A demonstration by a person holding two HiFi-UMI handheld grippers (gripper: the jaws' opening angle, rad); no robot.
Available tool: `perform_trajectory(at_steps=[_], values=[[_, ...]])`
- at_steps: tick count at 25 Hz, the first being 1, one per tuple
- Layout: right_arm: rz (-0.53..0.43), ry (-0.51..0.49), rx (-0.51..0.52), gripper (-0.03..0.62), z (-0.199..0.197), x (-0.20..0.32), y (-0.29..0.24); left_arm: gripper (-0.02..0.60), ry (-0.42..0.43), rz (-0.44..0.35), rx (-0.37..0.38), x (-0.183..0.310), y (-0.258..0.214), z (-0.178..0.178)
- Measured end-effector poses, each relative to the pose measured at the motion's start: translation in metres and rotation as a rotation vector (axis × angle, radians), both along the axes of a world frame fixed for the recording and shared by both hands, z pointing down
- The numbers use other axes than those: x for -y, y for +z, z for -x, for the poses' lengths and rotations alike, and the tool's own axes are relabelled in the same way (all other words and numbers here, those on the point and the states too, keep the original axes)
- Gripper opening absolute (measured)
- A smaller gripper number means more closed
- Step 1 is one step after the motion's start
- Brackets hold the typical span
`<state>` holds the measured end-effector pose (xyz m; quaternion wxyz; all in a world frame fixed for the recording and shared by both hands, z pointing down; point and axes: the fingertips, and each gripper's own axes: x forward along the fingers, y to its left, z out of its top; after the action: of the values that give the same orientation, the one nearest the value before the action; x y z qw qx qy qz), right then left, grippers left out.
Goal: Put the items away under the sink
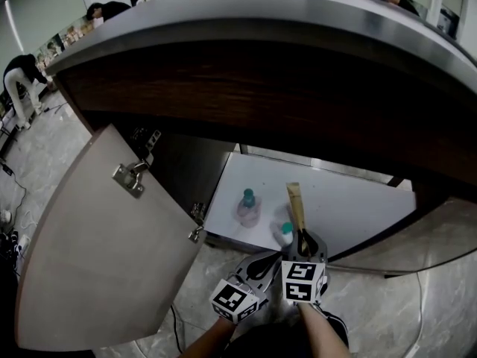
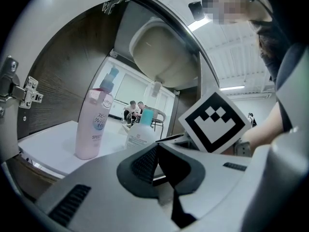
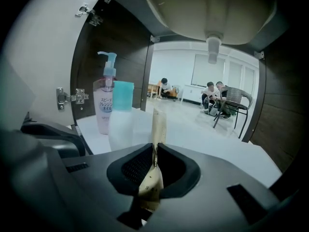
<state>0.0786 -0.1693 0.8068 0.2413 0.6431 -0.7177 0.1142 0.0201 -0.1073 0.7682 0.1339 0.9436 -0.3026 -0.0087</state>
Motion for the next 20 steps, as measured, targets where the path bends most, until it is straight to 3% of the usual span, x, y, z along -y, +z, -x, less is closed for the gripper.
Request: perform_trajectory(at_steps=[20], values=[[-0.053,-0.038,0.02,0.048,0.004,-0.016,-0.016,0.007,-0.029,-0.002,0.002,0.003,0.0,-0.002]])
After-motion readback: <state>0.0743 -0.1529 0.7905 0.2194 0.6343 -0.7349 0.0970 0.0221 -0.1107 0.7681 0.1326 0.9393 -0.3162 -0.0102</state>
